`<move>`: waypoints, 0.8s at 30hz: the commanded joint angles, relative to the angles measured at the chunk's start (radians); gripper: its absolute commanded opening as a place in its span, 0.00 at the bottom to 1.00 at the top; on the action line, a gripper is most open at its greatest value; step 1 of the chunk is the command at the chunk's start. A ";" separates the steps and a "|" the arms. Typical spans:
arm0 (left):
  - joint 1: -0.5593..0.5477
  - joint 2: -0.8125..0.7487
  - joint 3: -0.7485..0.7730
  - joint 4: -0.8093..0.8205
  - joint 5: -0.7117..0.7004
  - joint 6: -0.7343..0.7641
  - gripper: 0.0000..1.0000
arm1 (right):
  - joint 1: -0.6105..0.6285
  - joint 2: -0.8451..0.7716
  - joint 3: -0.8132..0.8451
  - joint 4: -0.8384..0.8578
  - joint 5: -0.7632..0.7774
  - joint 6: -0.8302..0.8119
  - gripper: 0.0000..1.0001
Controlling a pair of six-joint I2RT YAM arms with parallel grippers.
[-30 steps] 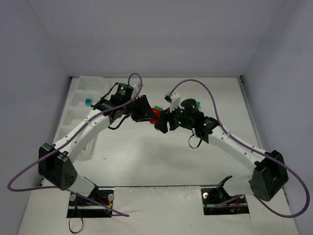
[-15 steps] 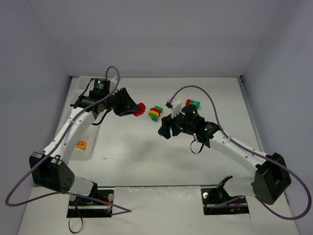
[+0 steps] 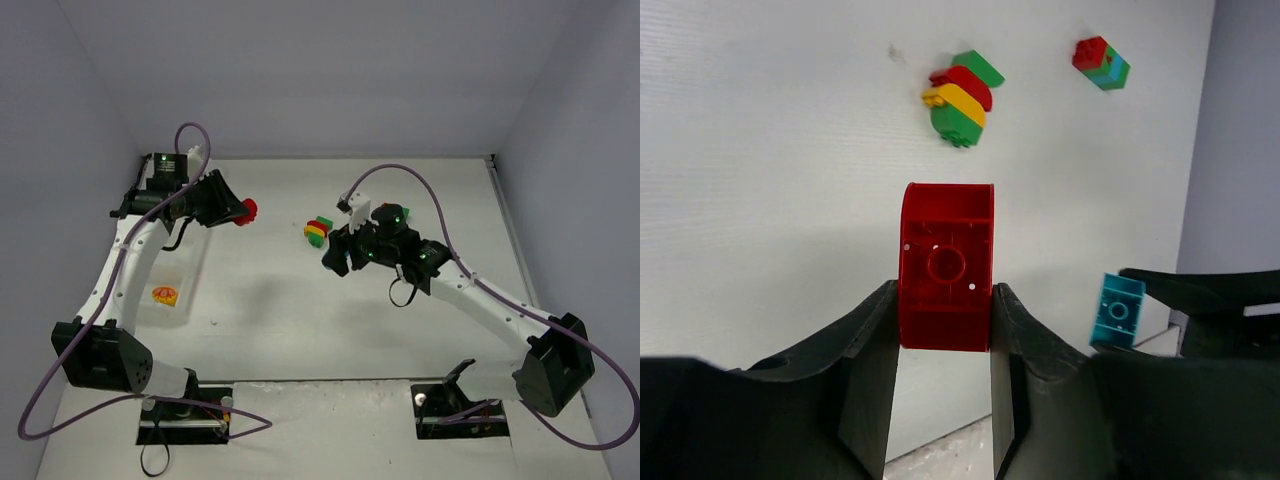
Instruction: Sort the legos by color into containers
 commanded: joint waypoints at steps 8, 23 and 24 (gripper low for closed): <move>0.072 -0.006 -0.017 0.105 -0.126 0.119 0.00 | -0.081 0.031 0.093 -0.003 -0.104 0.020 0.00; 0.105 0.015 -0.072 0.257 -0.380 0.086 0.00 | -0.194 0.076 0.133 -0.025 -0.191 0.054 0.00; 0.140 0.014 -0.083 0.257 -0.399 0.076 0.00 | -0.196 0.076 0.132 -0.025 -0.190 0.055 0.00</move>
